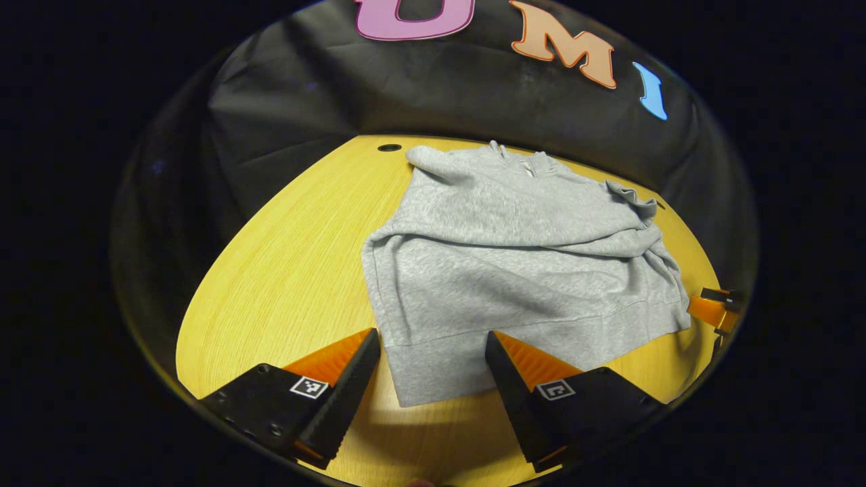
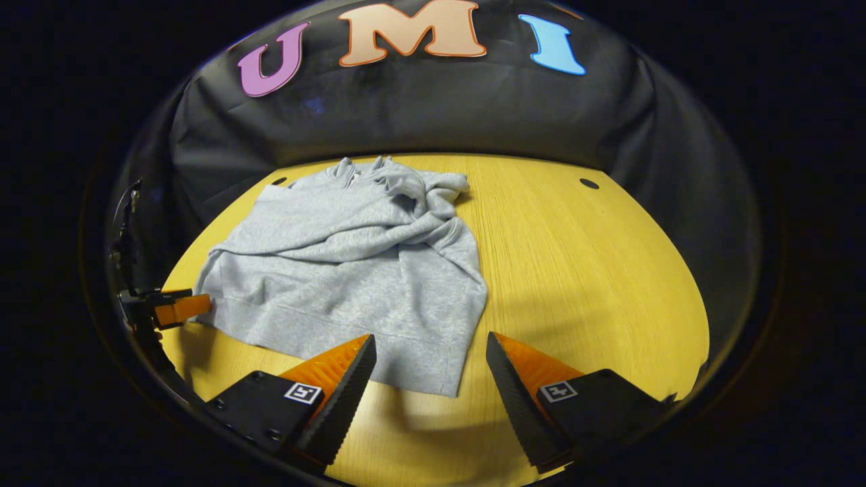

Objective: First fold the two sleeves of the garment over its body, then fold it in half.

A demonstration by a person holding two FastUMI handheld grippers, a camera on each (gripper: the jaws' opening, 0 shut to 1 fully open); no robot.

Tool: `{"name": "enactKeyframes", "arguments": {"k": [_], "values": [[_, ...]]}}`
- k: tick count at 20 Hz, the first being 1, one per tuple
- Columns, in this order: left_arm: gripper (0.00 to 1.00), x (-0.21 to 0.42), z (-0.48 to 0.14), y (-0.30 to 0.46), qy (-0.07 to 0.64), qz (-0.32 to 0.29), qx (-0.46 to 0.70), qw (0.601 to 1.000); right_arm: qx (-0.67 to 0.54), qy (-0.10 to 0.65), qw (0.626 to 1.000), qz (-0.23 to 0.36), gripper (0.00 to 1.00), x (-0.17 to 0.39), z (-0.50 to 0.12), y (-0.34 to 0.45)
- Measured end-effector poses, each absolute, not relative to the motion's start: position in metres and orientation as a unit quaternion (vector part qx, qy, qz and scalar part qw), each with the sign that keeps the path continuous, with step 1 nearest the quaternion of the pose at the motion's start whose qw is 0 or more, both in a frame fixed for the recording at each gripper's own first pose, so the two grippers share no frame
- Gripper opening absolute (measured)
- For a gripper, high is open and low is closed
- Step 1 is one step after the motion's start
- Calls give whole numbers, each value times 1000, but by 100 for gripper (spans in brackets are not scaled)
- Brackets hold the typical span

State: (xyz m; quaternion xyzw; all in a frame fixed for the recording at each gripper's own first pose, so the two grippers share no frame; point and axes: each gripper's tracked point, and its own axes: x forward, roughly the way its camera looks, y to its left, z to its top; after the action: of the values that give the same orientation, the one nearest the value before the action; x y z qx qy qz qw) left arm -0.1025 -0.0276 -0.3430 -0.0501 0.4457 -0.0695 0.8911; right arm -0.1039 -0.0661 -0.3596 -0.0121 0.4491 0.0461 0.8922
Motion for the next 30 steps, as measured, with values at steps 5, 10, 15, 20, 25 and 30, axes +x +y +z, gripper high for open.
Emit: {"name": "enactKeyframes", "arguments": {"k": [5,10,15,20,25,30], "values": [[92,-102,-342,-29,436,-68,-47,896,-15,483,875,44,100,-112,-384,-63],[86,-102,-343,-33,446,-74,-42,891,-5,499,865,49,97,-114,-384,-61],[66,-99,-342,-42,457,-110,-43,882,8,509,857,78,53,-113,-386,-41],[11,-91,-341,-58,458,-112,-89,877,35,525,847,82,10,-112,-385,-35],[0,-96,-342,-58,492,-126,-88,857,30,542,833,108,4,-107,-387,-37],[0,-107,-339,-54,503,-126,-102,849,43,550,827,110,4,-111,-386,-39]]}}
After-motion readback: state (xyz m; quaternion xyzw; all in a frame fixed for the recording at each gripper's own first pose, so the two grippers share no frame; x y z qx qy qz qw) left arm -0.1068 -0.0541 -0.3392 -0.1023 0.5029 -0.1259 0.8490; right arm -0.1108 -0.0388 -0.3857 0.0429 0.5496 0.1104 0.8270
